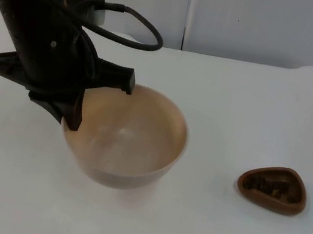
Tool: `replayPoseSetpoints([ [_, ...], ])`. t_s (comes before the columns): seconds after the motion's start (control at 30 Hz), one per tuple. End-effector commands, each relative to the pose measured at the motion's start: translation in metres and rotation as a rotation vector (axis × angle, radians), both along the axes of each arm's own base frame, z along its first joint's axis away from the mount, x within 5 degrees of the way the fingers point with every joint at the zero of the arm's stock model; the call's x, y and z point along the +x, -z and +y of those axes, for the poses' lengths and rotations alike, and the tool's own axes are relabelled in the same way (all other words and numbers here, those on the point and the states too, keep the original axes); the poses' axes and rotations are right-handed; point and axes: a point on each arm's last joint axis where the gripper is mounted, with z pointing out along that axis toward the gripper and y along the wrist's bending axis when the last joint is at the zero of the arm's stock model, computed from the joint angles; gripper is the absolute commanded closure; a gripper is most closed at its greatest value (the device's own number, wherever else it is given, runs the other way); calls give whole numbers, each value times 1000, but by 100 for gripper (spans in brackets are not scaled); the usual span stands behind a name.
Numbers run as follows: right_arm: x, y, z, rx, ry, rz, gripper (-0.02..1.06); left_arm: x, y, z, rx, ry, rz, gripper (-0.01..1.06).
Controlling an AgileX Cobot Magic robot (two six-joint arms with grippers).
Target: Pick up the bowl with the left hand and pour the coffee beans from the cup into the bowl with the right hand.
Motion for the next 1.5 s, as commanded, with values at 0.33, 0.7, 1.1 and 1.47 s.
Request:
replayPoseSetpoints([
  [0.33, 32, 48, 41, -148, -21, 80, 1, -1, -5, -2, -12, -6, -11, 105],
  [0.7, 74, 105, 85, -243, -52, 160, 1, -1, -5, -2, -12, -6, -12, 105],
  [1.1, 100, 154, 103, -225, -25, 172, 9, 0, -5, -2, -13, -6, -14, 105],
  [1.47, 108, 186, 103, -249, 24, 176, 18, 0, -4, -2, -14, -7, -16, 105],
])
